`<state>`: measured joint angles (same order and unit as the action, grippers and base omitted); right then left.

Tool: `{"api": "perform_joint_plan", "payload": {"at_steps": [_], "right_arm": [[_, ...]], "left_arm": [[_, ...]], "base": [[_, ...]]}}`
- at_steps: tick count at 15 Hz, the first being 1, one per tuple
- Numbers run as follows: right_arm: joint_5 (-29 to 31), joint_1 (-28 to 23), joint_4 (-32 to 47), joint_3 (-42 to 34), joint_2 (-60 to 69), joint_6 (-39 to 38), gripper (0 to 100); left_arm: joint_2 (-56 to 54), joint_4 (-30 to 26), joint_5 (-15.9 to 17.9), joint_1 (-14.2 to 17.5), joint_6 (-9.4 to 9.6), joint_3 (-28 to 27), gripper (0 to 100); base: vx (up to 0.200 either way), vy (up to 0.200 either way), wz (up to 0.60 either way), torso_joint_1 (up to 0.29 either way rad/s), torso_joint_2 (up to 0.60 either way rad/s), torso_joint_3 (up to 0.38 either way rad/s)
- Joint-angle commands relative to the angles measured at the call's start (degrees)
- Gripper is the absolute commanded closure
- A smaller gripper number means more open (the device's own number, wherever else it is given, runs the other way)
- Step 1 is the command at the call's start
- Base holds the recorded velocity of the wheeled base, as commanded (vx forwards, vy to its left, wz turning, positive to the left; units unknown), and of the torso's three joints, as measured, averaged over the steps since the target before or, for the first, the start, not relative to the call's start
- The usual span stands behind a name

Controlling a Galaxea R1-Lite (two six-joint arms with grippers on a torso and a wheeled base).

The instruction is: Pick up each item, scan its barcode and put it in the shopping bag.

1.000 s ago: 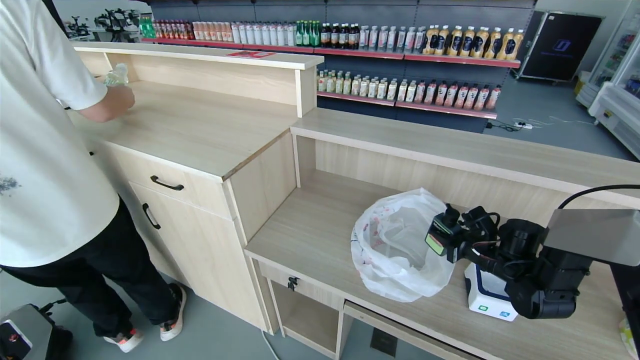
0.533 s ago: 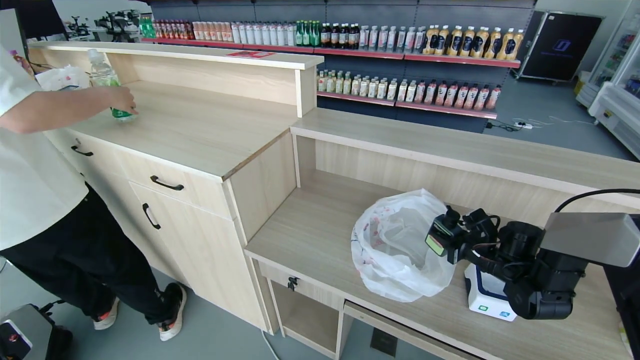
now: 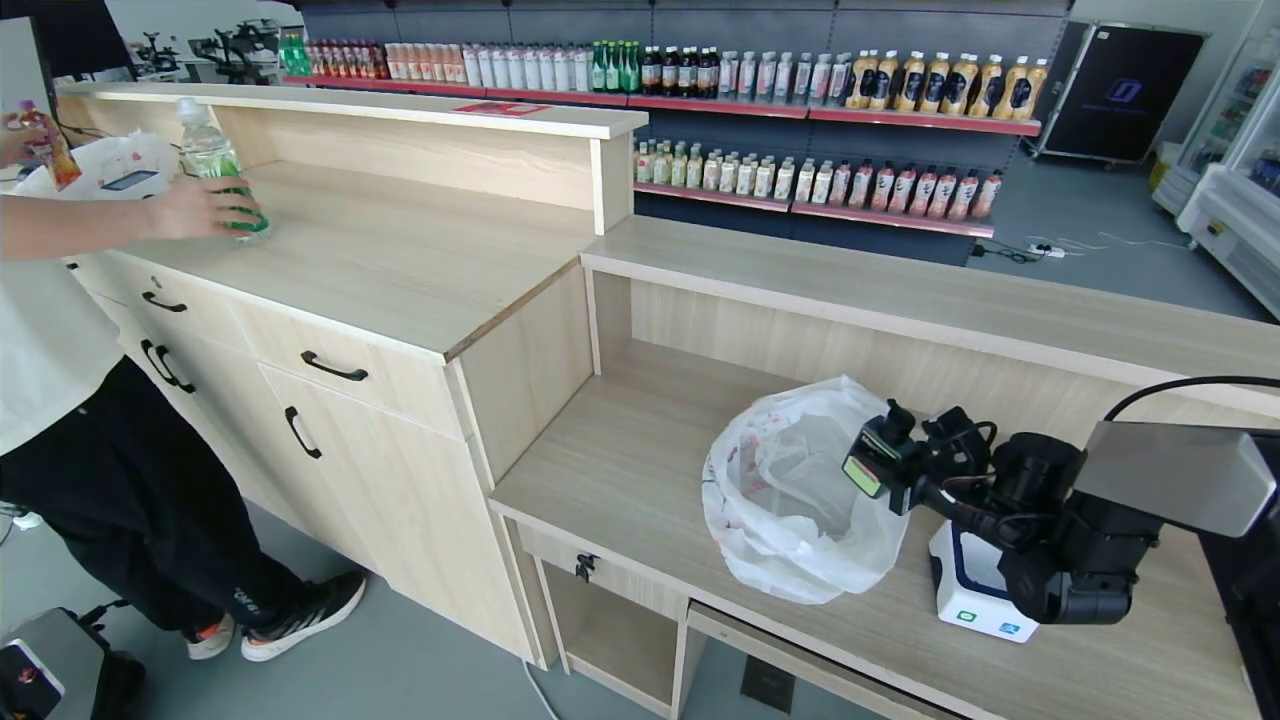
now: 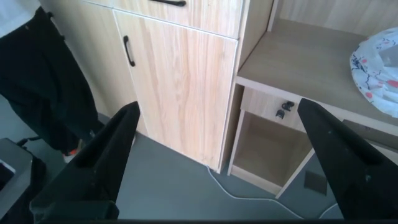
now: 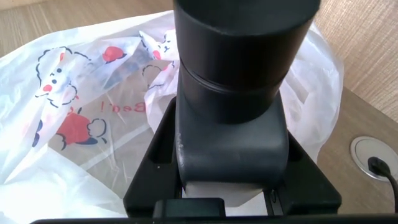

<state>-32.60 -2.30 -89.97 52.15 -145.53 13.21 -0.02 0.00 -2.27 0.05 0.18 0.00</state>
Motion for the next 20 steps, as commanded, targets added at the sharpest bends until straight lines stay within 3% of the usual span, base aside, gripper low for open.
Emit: {"api": "perform_joint_plan", "payload": {"at_steps": [1,20], "right_arm": [[-0.8,-0.07,-0.03,1.46,-0.46,0.06,100],[-1.15,-0.42,-0.03,6.03,-6.34,0.5,100]], "left_arm": [[0.02,0.0,-0.02,0.04,-0.01,0.0,0],[0.02,0.0,-0.02,0.04,-0.01,0.0,0]], "base": [[0.0,0.0,0.0,0.0,0.0,0.0],[0.0,0.0,0.0,0.0,0.0,0.0]]}}
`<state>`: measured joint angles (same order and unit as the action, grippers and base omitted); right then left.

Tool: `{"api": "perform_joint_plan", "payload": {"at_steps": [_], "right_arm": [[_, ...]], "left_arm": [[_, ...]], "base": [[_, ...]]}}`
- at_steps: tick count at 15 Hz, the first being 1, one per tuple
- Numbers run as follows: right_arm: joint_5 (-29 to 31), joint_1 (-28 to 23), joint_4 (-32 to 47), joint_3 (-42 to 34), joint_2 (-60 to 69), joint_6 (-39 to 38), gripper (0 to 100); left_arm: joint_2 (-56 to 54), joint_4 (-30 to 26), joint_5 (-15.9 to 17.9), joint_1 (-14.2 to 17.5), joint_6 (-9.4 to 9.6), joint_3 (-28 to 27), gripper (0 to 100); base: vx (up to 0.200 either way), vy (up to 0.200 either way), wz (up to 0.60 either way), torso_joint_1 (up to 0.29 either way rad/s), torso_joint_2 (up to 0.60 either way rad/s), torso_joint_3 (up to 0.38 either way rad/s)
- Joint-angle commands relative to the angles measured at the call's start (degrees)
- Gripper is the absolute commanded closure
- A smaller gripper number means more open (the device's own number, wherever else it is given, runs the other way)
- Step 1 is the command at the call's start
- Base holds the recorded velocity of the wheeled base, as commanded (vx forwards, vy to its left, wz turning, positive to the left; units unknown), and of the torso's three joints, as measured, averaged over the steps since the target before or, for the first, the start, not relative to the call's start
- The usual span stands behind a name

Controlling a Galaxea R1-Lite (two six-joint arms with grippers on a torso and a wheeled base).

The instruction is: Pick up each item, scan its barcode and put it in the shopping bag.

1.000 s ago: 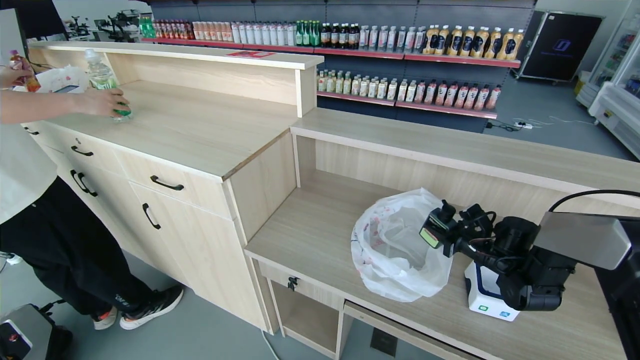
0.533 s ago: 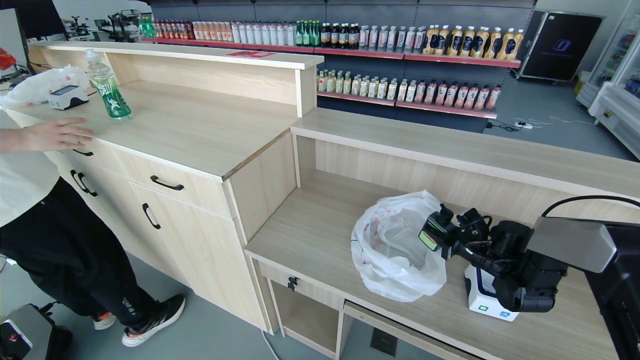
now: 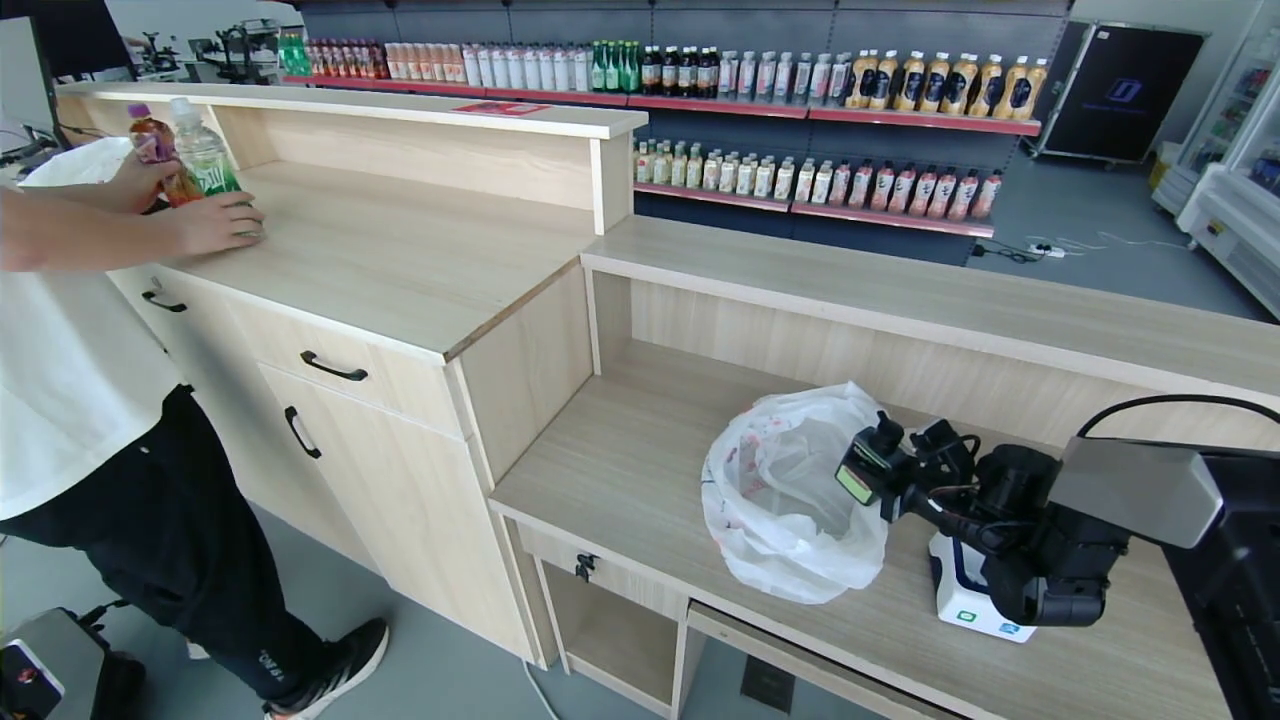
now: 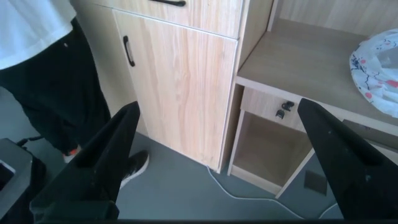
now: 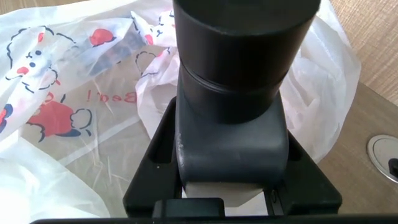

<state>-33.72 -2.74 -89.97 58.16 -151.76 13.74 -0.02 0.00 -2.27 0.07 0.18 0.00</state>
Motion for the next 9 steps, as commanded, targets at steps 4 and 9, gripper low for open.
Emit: {"api": "perform_joint_plan", "payload": {"at_steps": [4,9], "right_arm": [[-0.03,0.02,-0.03,0.37,-0.03,-0.2,0],[-2.4,-0.6,-0.03,-2.44,9.38,-0.29,0]], "left_arm": [[0.02,0.0,-0.02,0.01,-0.01,0.0,0],[0.02,0.0,-0.02,0.01,-0.01,0.0,0]], "base": [[0.0,0.0,0.0,0.0,0.0,0.0],[0.0,0.0,0.0,0.0,0.0,0.0]]}}
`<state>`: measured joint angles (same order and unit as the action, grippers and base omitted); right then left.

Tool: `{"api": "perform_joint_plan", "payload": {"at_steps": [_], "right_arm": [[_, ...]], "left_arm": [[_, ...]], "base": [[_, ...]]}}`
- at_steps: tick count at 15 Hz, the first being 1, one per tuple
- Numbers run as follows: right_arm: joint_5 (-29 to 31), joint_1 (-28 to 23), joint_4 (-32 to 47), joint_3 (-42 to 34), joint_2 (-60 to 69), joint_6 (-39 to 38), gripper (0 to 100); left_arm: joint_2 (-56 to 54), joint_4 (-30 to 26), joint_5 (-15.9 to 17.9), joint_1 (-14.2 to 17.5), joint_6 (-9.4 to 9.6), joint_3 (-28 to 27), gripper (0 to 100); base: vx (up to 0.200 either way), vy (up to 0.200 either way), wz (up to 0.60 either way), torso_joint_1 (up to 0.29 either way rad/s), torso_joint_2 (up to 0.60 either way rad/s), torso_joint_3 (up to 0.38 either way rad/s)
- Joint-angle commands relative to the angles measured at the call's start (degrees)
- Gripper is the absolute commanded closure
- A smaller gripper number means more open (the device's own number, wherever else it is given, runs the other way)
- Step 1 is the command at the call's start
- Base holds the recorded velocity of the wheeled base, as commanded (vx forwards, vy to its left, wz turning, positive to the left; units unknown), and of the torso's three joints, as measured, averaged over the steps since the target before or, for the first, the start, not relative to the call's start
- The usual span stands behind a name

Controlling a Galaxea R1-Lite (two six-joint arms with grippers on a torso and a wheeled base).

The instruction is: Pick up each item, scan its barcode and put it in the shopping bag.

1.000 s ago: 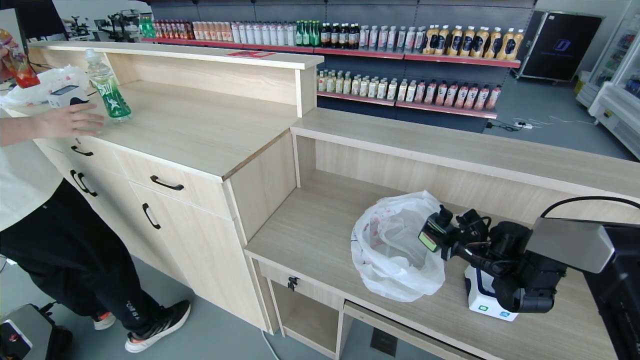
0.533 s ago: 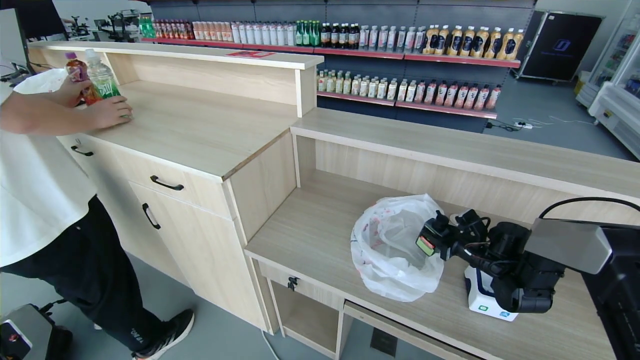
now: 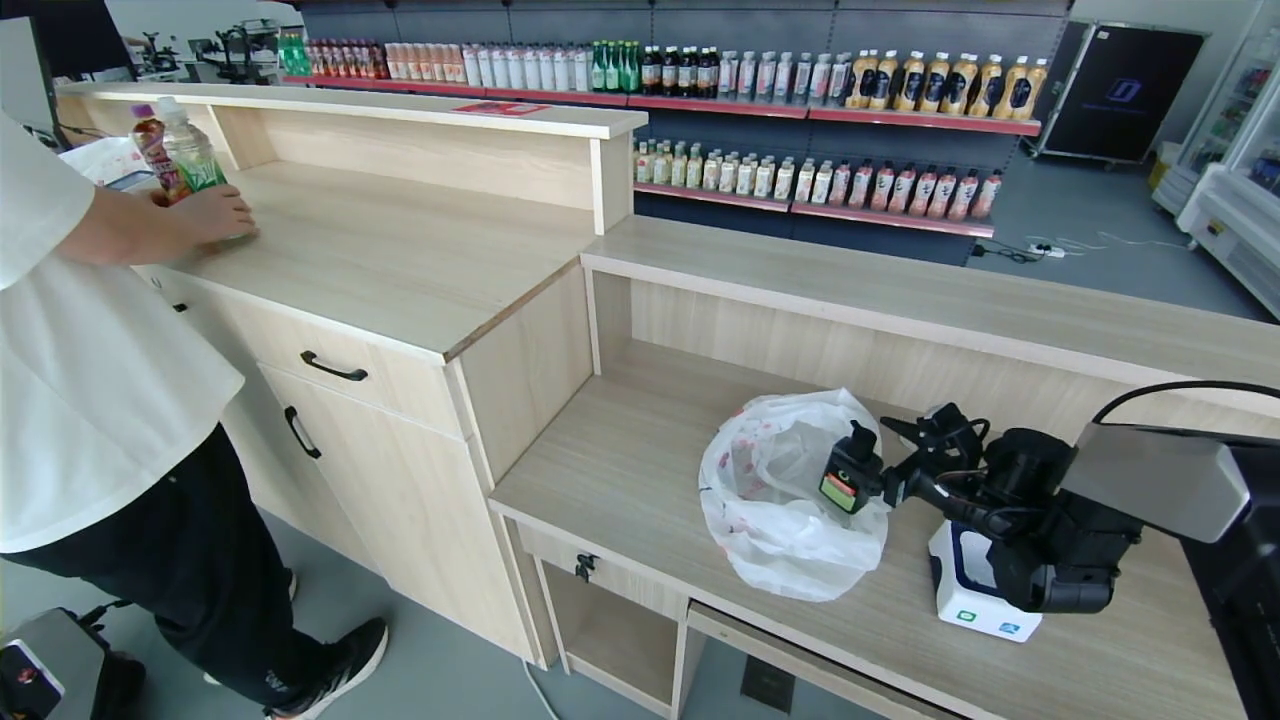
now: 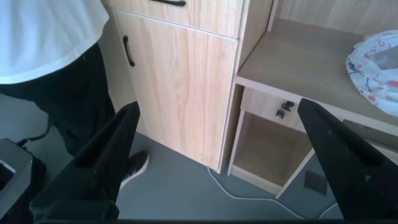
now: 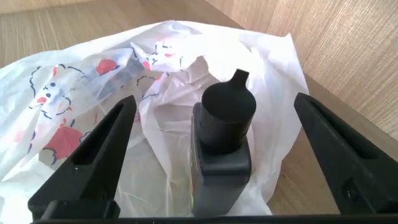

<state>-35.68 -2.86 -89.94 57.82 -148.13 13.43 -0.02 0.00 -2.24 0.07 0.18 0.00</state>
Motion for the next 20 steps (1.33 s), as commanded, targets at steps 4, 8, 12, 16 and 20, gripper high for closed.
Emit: {"api": "perform_joint_plan", "payload": {"at_steps": [4,8,12,16,20], "right_arm": [[-0.18,-1.44,3.9,-11.33,23.15,0.72,0],[-0.35,-7.07,5.48,-30.4,42.75,10.65,0],[1.49,-15.15,23.76,-30.57,60.76,17.94,0],[18.63,-19.46,42.92,-24.33,71.93,13.64,0],[40.78,-19.81,73.86,-8.34,70.43,1.86,0]], "left_arm": [[0.02,0.0,-0.04,0.01,-0.01,0.0,0],[0.02,0.0,-0.04,0.01,-0.01,0.0,0],[0.02,0.0,-0.04,0.01,-0.01,0.0,0],[0.02,0.0,-0.04,0.01,-0.01,0.0,0],[0.02,0.0,-0.04,0.01,-0.01,0.0,0]], "base": [[0.0,0.0,0.0,0.0,0.0,0.0],[0.0,0.0,0.0,0.0,0.0,0.0],[0.0,0.0,-0.15,0.001,0.0,0.001],[0.0,0.0,-0.6,-0.002,0.0,0.0],[0.0,0.0,-0.6,0.001,0.0,0.004]]}}
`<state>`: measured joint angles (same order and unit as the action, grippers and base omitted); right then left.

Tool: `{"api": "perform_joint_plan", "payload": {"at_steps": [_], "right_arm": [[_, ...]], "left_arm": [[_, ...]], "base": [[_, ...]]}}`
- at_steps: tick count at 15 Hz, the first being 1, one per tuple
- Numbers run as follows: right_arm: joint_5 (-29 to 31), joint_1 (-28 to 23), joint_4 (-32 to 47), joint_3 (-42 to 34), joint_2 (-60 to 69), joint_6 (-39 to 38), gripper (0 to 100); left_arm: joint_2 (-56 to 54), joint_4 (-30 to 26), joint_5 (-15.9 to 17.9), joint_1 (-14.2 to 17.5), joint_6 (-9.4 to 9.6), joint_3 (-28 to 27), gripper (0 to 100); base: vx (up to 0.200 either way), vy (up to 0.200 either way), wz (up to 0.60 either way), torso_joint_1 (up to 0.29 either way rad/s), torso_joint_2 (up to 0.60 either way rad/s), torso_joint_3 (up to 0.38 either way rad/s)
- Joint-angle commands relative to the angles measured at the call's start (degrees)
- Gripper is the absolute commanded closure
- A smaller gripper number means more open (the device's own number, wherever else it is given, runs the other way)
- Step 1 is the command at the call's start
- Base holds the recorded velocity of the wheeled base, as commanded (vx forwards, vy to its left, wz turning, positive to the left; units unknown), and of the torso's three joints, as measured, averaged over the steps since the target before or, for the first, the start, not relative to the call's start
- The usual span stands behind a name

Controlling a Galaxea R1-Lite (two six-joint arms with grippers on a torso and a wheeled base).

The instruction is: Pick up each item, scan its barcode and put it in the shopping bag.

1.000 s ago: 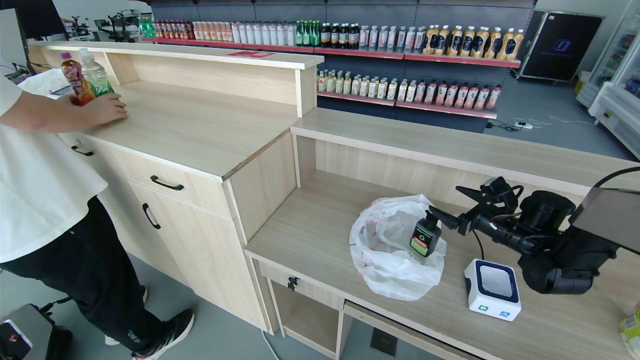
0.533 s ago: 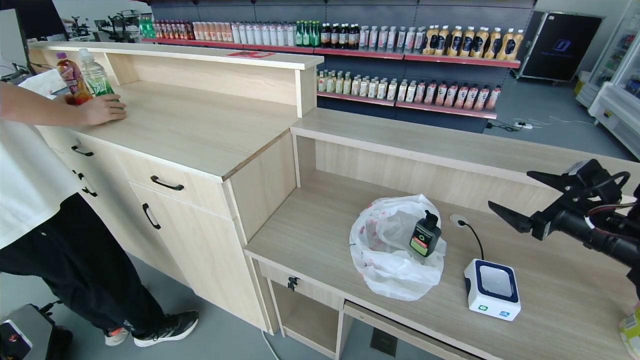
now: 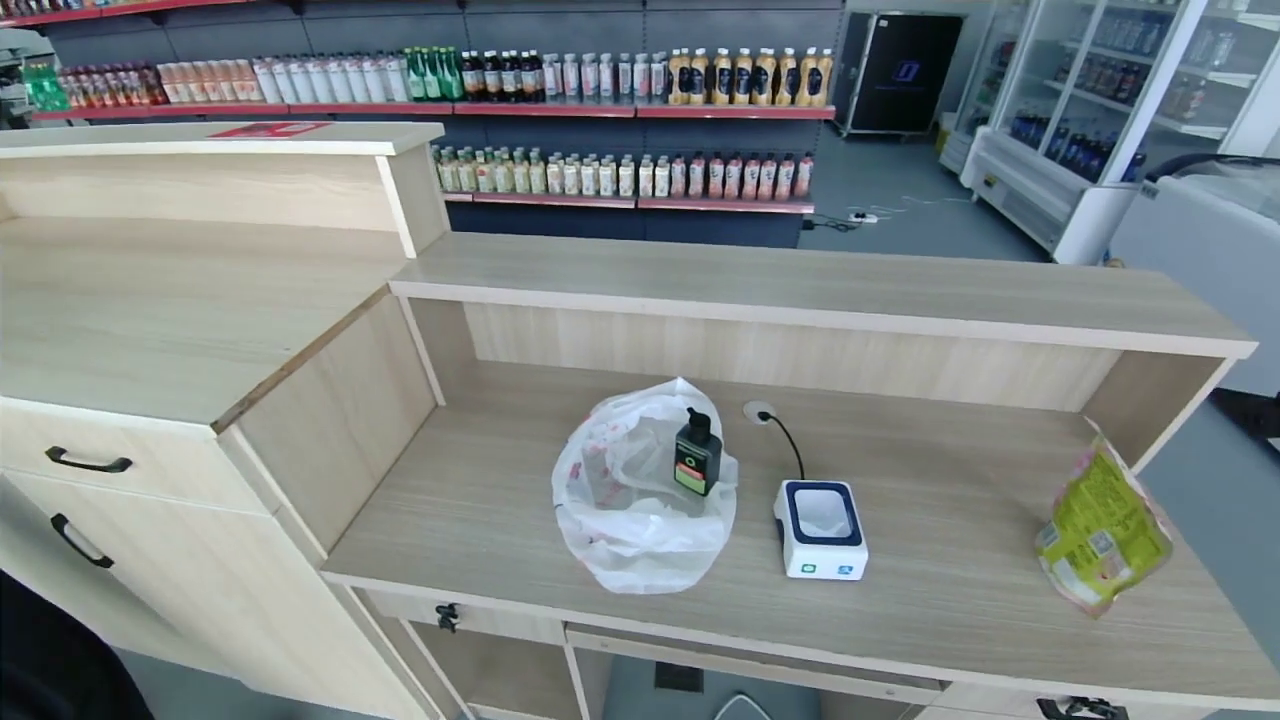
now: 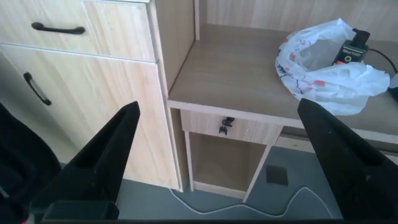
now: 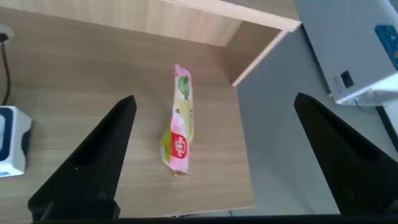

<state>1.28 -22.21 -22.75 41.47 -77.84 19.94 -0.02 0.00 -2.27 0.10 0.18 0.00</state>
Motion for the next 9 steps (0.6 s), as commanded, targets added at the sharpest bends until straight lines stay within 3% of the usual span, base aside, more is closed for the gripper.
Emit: {"api": "perform_joint_plan", "payload": {"at_steps": [1,6,9], "right_arm": [[3.38,-0.38,8.07,10.12,-1.62,-6.67,0],[-0.84,-2.93,9.21,17.77,-17.79,-4.91,0],[-7.08,-5.12,10.0,16.45,-21.57,2.73,0]], "left_arm": [[0.02,0.0,-0.02,-0.01,-0.01,0.0,0],[0.02,0.0,-0.02,-0.01,-0.01,0.0,0],[0.02,0.0,-0.02,-0.01,-0.01,0.0,0]], "base": [[0.0,0.0,0.0,0.0,0.0,0.0],[0.0,0.0,0.0,0.0,0.0,0.0],[0.0,0.0,0.0,0.0,0.0,0.0]]}}
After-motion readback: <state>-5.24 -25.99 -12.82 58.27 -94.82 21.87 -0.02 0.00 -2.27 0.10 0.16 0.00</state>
